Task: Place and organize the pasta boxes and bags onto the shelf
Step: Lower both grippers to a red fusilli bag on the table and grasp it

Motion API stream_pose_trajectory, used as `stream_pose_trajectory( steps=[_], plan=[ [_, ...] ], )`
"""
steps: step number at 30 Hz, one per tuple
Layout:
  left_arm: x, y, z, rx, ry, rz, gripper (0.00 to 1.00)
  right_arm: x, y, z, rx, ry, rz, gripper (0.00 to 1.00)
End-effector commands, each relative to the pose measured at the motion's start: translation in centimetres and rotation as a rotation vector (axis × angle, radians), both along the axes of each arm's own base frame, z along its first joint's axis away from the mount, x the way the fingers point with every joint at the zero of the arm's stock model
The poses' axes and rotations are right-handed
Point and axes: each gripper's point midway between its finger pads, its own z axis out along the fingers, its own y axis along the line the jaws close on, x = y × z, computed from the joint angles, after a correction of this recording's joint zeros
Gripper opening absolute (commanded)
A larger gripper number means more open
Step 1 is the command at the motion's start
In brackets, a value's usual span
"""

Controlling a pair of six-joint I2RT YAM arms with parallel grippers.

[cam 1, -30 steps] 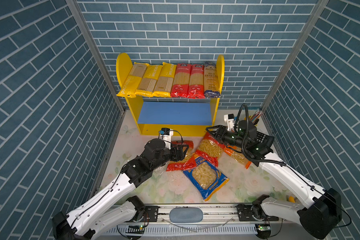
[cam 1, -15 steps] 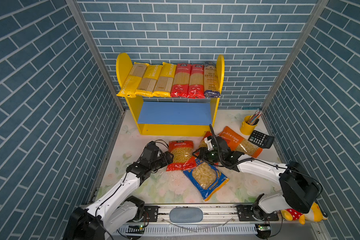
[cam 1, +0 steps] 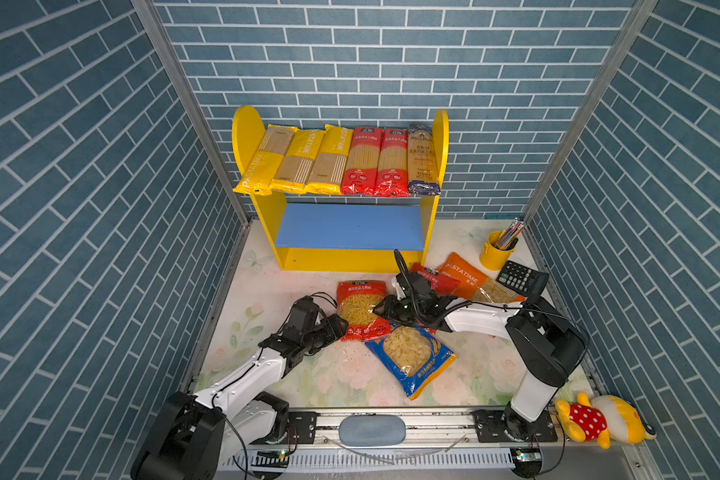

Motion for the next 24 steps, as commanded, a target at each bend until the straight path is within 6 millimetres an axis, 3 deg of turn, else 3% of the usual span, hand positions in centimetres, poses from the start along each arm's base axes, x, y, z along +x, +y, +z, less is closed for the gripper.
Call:
stream_pose_trajectory(
  steps=[1, 6, 10, 19, 24],
  plan=[
    [1.2, -0.7, 2.0, -0.033, -0.067, -0.017, 0.78, 0.8, 1.3, 1.6, 0.041, -0.031, 0.011, 0.33],
    [1.6, -1.4, 4.4, -0.077, -0.085, -0.034, 0.77, 0.8, 1.5, 3.2, 0.048, -0.051, 0.025, 0.17],
    [1.1, -0.4, 5.8, -0.055, -0.126, 0.000, 0.78, 0.9, 1.9, 4.7, 0.059, -0.071, 0.047, 0.09],
    [0.1, 0.5, 7.4, -0.018, -0.147, 0.000, 0.79, -1.7, 0.1, 8.0, 0.158, -0.058, 0.074, 0.03],
    [-0.1, 1.0, 6.3, 0.012, -0.137, 0.002, 0.79, -3.2, -3.2, 6.2, 0.055, -0.035, 0.068, 0.04]
  ],
)
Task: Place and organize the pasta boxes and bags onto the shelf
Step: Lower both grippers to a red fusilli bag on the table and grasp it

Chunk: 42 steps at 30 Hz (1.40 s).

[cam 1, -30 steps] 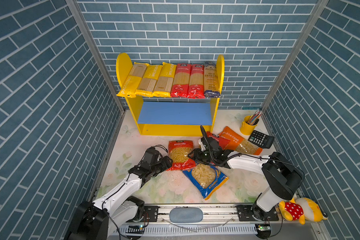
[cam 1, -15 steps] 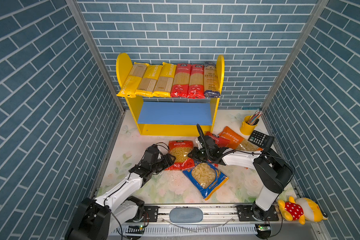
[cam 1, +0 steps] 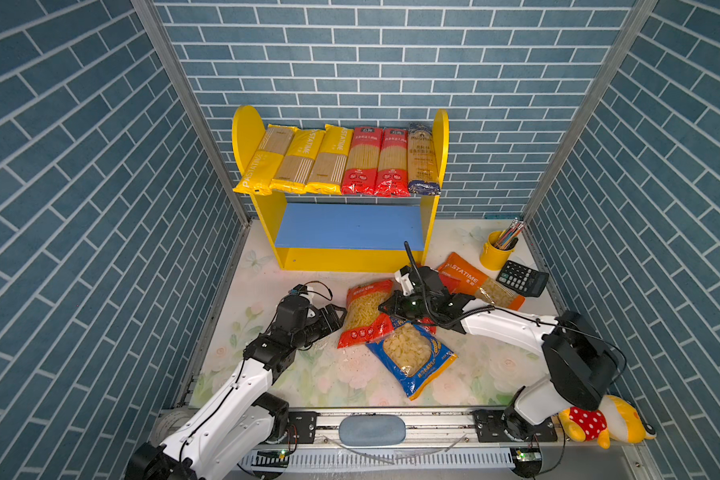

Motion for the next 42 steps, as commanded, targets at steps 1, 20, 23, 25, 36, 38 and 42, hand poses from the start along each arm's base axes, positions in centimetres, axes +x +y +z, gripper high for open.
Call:
stream_pose_trajectory(
  steps=[1, 20, 23, 25, 36, 38, 42],
  plan=[
    [-0.1, 0.6, -1.1, 0.042, 0.018, 0.008, 0.79, -1.2, -1.9, -0.8, -0.038, 0.015, 0.021, 0.04],
    [2.9, -1.4, -3.9, 0.007, 0.046, -0.052, 0.88, 1.5, -4.4, 0.4, -0.026, 0.009, -0.081, 0.59],
    [3.4, -0.4, -4.2, 0.076, 0.052, -0.029, 0.87, 1.8, -2.6, 0.1, -0.046, 0.002, -0.084, 0.63],
    [3.7, 0.5, -4.1, 0.108, 0.053, -0.010, 0.87, 1.9, -1.3, -0.4, -0.035, 0.015, -0.085, 0.64],
    [4.2, 1.0, -7.2, 0.060, 0.113, 0.027, 0.84, 3.3, 2.4, -4.9, -0.052, 0.113, -0.108, 0.63],
    [4.1, 0.7, -7.5, 0.038, 0.118, 0.024, 0.83, 3.3, 2.7, -5.9, -0.059, 0.134, -0.114, 0.63],
    [4.0, 0.5, -7.4, 0.025, 0.109, 0.018, 0.82, 3.7, 3.2, -7.3, -0.050, 0.158, -0.135, 0.61]
  ],
)
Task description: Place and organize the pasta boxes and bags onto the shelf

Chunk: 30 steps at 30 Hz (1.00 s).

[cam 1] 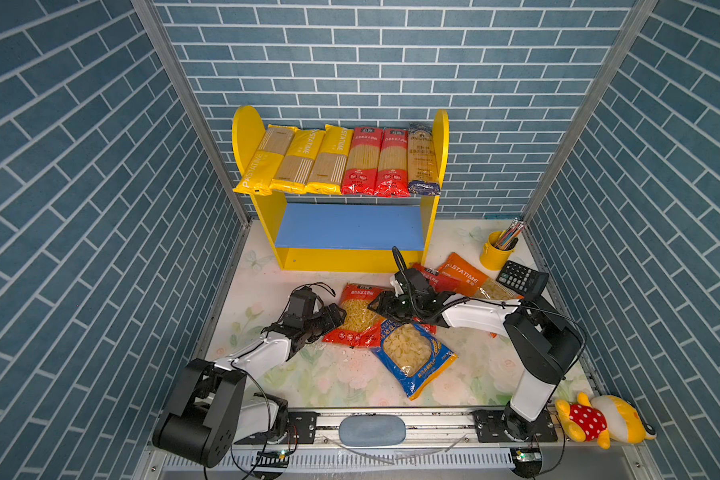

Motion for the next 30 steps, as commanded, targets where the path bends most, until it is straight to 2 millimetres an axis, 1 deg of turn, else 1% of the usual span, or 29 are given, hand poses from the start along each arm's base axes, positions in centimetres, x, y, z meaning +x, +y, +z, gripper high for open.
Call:
stream_pose_trajectory(
  steps=[1, 4, 8, 13, 18, 21, 24, 25, 27, 30],
  plan=[
    [0.5, -0.3, 0.7, -0.029, -0.039, -0.001, 0.82, 0.9, 0.7, -1.3, -0.005, 0.033, -0.055, 0.61],
    [0.6, -0.5, 0.9, -0.042, -0.046, -0.002, 0.82, 1.0, 1.0, -2.0, -0.007, 0.044, -0.052, 0.55],
    [0.7, -0.7, 1.1, -0.052, -0.030, -0.002, 0.82, 0.7, 1.0, -1.7, -0.004, 0.030, -0.052, 0.51],
    [0.5, -0.8, 1.4, -0.037, 0.002, -0.018, 0.82, 0.7, 1.7, -1.4, 0.019, 0.013, -0.055, 0.47],
    [0.3, -0.5, 2.0, -0.043, -0.002, 0.002, 0.82, 1.0, 2.9, -1.5, 0.042, 0.021, -0.032, 0.36],
    [-0.3, 0.2, 2.0, -0.015, 0.004, 0.015, 0.82, 1.4, 3.5, -1.2, 0.040, 0.025, -0.020, 0.33],
    [0.1, 0.3, 2.5, -0.007, -0.010, 0.013, 0.82, 1.5, 3.7, -1.2, 0.044, 0.019, -0.019, 0.31],
    [0.3, 0.2, 2.7, -0.008, -0.012, 0.009, 0.82, 1.4, 3.6, -1.5, 0.041, 0.015, -0.023, 0.30],
    [0.6, 0.3, 3.2, -0.005, -0.018, 0.004, 0.82, 1.4, 3.7, -1.9, 0.050, 0.012, -0.021, 0.25],
    [0.3, 1.3, 3.6, 0.020, -0.037, 0.026, 0.82, 1.5, 4.1, -1.6, 0.078, -0.005, -0.005, 0.17]
  ],
)
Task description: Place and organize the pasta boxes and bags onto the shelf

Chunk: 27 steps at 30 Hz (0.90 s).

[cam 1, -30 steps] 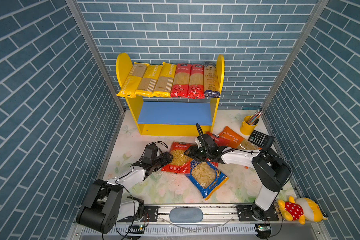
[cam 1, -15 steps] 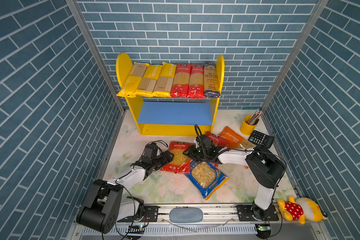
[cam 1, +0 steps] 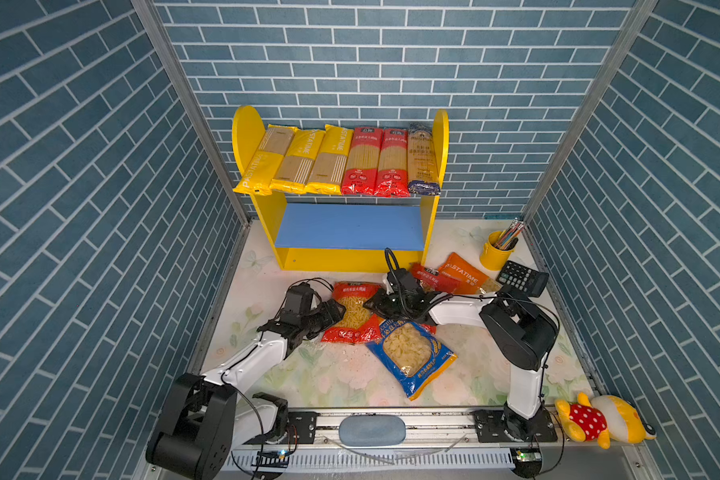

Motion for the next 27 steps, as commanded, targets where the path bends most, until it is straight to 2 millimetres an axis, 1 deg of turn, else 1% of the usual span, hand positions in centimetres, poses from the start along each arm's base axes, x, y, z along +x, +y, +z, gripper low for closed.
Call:
stream_pose_trajectory(
  steps=[1, 4, 8, 10, 12, 13, 15, 16, 17, 18, 19, 22, 25, 27],
  plan=[
    [-0.1, 1.5, 0.8, 0.033, -0.019, 0.029, 0.83, -0.2, 1.0, 0.1, 0.030, -0.016, 0.033, 0.15],
    [-0.6, 2.5, 0.8, 0.007, -0.014, 0.056, 0.83, -0.6, 0.8, 1.0, 0.049, -0.015, 0.051, 0.11],
    [-0.9, 2.2, 0.7, -0.024, -0.020, 0.051, 0.83, -1.1, 1.0, 1.7, 0.058, 0.001, 0.083, 0.10],
    [-1.3, 2.3, 0.1, -0.026, -0.004, 0.057, 0.84, -1.2, 0.9, 1.2, 0.035, 0.006, 0.094, 0.10],
    [-1.9, 2.9, -0.8, 0.006, 0.020, 0.066, 0.84, -1.2, 0.7, 0.6, 0.019, 0.015, 0.090, 0.11],
    [-2.0, 3.0, -1.0, 0.016, 0.021, 0.066, 0.85, -1.2, 0.6, 0.3, 0.014, 0.021, 0.088, 0.14],
    [-2.3, 2.9, -1.7, 0.011, 0.031, 0.062, 0.86, -1.2, 0.4, -0.2, 0.004, 0.032, 0.073, 0.35],
    [-2.3, 2.8, -2.0, -0.001, 0.036, 0.061, 0.85, -1.1, 0.5, -0.3, 0.005, 0.033, 0.064, 0.41],
    [-2.3, 2.5, -2.3, -0.020, 0.043, 0.059, 0.85, -0.8, 0.5, -0.4, 0.003, 0.030, 0.054, 0.45],
    [-2.3, 2.3, -2.4, -0.034, 0.045, 0.060, 0.85, -0.6, 0.7, -0.6, -0.002, 0.027, 0.050, 0.46],
    [-2.3, 2.3, -2.5, -0.038, 0.050, 0.061, 0.84, -0.3, 1.0, -1.0, -0.007, 0.027, 0.049, 0.46],
    [-2.0, 2.4, -1.4, -0.034, 0.022, 0.068, 0.84, 0.0, 2.5, -1.8, 0.017, 0.053, 0.061, 0.45],
    [-2.0, 3.0, -0.2, 0.005, -0.005, 0.072, 0.84, 0.0, 3.6, -1.6, 0.038, 0.050, 0.071, 0.38],
    [-2.1, 3.4, 0.6, 0.026, -0.024, 0.080, 0.84, -0.3, 4.5, -1.2, 0.051, 0.045, 0.093, 0.32]
  ],
)
